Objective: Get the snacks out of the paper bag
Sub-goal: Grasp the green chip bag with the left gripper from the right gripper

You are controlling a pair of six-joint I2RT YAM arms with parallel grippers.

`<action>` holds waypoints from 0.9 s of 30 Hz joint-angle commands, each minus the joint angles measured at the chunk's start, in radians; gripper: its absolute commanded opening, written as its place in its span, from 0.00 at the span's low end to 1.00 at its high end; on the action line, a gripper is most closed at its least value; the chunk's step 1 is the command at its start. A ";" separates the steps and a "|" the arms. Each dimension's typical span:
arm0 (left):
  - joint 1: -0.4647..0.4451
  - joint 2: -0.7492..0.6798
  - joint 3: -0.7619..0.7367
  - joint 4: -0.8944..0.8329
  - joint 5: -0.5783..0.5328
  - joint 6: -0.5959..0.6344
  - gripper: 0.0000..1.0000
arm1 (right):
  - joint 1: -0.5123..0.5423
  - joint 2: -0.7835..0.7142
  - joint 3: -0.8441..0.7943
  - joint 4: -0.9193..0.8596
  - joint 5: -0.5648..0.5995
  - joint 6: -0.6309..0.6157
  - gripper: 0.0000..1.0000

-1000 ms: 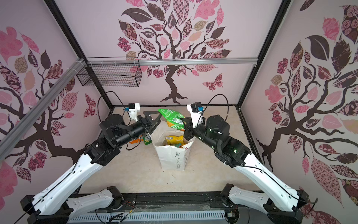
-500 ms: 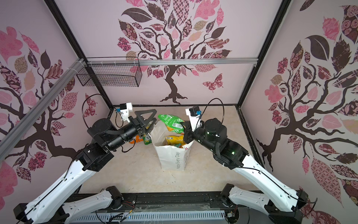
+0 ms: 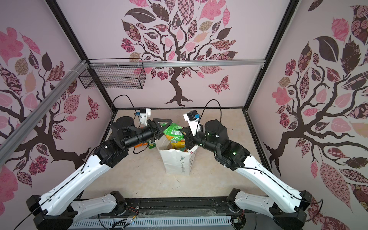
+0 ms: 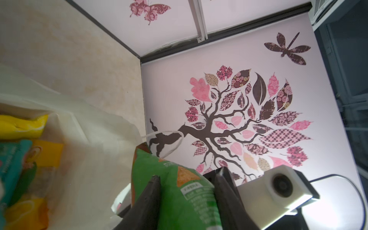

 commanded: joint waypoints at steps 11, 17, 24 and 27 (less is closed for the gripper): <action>-0.034 0.049 0.047 0.146 0.200 0.095 0.00 | 0.008 -0.034 -0.034 0.017 -0.038 0.021 0.35; -0.034 0.024 0.055 0.180 0.174 0.198 0.00 | 0.009 -0.055 -0.027 0.028 -0.038 0.034 0.58; -0.036 0.005 0.108 0.192 0.150 0.319 0.00 | 0.008 -0.091 -0.004 0.059 -0.059 0.054 0.79; -0.035 -0.010 0.124 0.191 0.134 0.366 0.00 | 0.009 -0.108 0.000 0.075 -0.069 0.061 0.91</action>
